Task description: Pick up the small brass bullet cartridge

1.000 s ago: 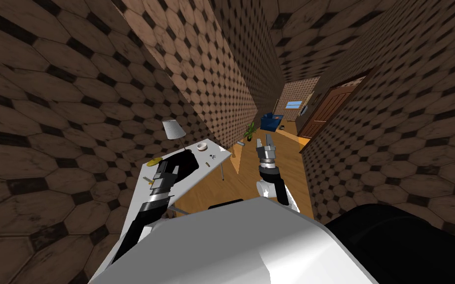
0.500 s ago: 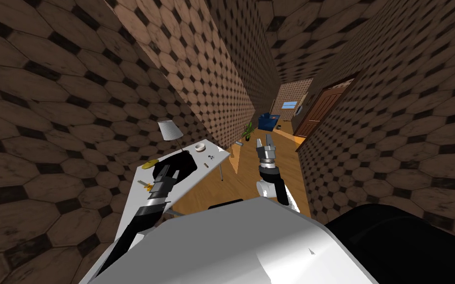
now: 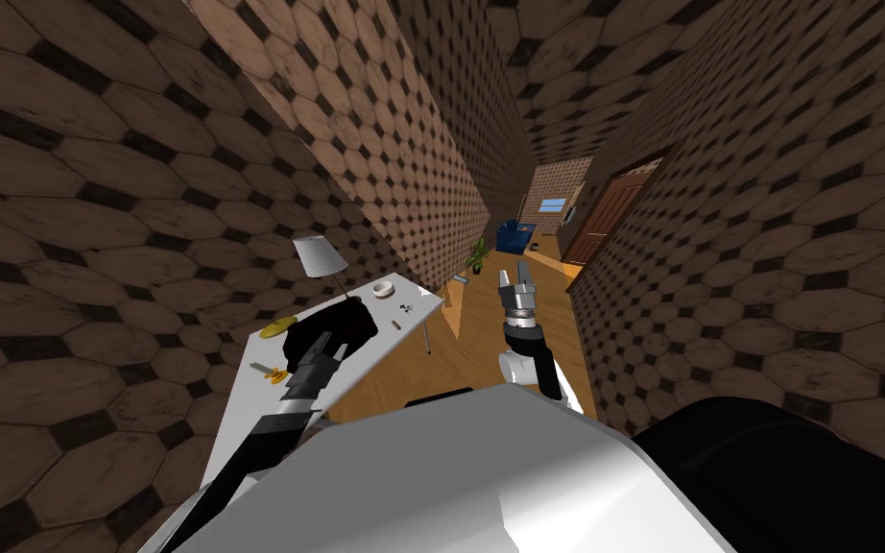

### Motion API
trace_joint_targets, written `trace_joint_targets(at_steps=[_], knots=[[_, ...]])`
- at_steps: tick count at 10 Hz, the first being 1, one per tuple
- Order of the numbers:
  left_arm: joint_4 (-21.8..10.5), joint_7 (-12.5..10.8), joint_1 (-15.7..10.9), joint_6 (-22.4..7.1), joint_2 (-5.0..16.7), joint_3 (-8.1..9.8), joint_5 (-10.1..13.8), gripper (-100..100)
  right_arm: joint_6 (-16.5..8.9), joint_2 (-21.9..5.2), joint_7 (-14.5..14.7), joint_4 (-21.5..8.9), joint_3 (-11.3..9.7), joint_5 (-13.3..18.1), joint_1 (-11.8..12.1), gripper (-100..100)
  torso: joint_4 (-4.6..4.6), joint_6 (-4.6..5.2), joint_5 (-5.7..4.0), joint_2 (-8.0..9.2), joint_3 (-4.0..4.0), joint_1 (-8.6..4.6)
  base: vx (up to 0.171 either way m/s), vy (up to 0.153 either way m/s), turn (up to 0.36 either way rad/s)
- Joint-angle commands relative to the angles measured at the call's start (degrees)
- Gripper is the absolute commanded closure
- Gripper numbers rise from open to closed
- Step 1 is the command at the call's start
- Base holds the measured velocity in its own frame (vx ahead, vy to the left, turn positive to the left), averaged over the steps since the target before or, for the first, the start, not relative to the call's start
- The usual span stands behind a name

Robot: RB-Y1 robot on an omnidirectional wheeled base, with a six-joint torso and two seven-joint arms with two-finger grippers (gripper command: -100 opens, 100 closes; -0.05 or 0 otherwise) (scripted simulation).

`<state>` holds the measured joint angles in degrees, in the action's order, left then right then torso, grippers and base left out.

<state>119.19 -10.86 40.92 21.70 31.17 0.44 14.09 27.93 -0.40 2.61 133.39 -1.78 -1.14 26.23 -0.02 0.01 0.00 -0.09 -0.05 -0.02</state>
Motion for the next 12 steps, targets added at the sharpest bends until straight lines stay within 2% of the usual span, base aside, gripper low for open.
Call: trace_joint_targets(at_steps=[1,2,3,6,9,12], knots=[[-0.56,-0.51,0.66,-0.11,2.53,-0.11,0.58,-100,0.00,0.00,0.00,0.00,0.00,0.00,0.00,0,0.00,0.00,0.00,0.00,0.00,0.00,0.020,-0.007,-0.049],[-1.58,-1.31,2.05,-0.36,4.33,-0.52,1.67,-100,0.00,0.00,0.00,0.00,0.00,0.00,0.00,0,0.00,-0.02,0.00,0.00,0.00,0.01,0.025,-0.018,-0.120],[-1.58,-1.31,2.05,-0.36,5.88,-0.52,1.67,-100,0.00,0.00,0.00,0.00,0.00,0.00,0.00,0,0.00,0.00,-0.01,0.00,0.00,-0.03,0.024,-0.012,-0.056],[-3.67,-2.91,4.70,-0.96,11.12,-1.52,3.81,-100,0.00,0.00,0.00,0.00,0.00,0.00,0.01,0,-0.01,-0.02,-0.01,-0.04,-0.03,-0.02,0.036,-0.018,-0.101],[-4.74,-3.69,5.94,-1.30,15.88,-2.12,4.85,-100,0.00,0.00,0.00,0.00,0.00,0.00,0.00,0,-0.01,0.00,-0.01,-0.07,-0.04,-0.07,0.036,-0.022,-0.075],[-6.89,-5.18,8.16,-2.06,21.19,-3.52,6.82,-100,0.00,0.00,0.00,0.00,0.00,0.00,0.01,0,-0.02,-0.02,-0.02,-0.09,-0.05,-0.05,0.047,-0.024,-0.104]])
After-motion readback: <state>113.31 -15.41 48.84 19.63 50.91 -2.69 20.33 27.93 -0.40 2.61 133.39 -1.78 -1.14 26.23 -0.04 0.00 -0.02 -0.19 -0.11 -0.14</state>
